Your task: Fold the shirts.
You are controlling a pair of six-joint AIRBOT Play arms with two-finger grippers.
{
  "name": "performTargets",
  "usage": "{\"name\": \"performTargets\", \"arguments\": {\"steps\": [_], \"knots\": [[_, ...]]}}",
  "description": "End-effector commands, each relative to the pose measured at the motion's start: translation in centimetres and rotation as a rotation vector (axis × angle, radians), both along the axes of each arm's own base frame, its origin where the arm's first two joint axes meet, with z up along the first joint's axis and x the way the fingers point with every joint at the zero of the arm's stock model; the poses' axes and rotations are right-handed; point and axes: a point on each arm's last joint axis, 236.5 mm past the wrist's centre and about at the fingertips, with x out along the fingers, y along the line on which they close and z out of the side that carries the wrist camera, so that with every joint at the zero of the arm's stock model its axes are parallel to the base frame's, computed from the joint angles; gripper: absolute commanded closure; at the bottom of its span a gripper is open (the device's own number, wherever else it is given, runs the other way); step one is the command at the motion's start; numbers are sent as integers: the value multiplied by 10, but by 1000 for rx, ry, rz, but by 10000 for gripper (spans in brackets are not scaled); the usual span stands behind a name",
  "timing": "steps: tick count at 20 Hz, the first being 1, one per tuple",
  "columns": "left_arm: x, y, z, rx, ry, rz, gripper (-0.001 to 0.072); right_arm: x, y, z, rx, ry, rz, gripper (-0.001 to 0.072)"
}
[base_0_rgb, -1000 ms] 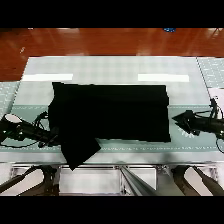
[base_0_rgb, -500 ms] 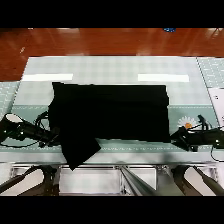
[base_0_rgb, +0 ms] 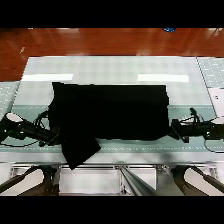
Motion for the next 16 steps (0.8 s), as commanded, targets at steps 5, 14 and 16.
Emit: {"name": "performTargets", "arguments": {"steps": [5,14,16], "knots": [[86,-2,56,-69,-230,97,681,24,18,50,92,-159,112,688],[195,23,106,-48,-490,216,682,99,-12,92,8,-351,96,688],[216,25,104,-51,-491,205,682,120,-5,89,14,-351,143,687]]}}
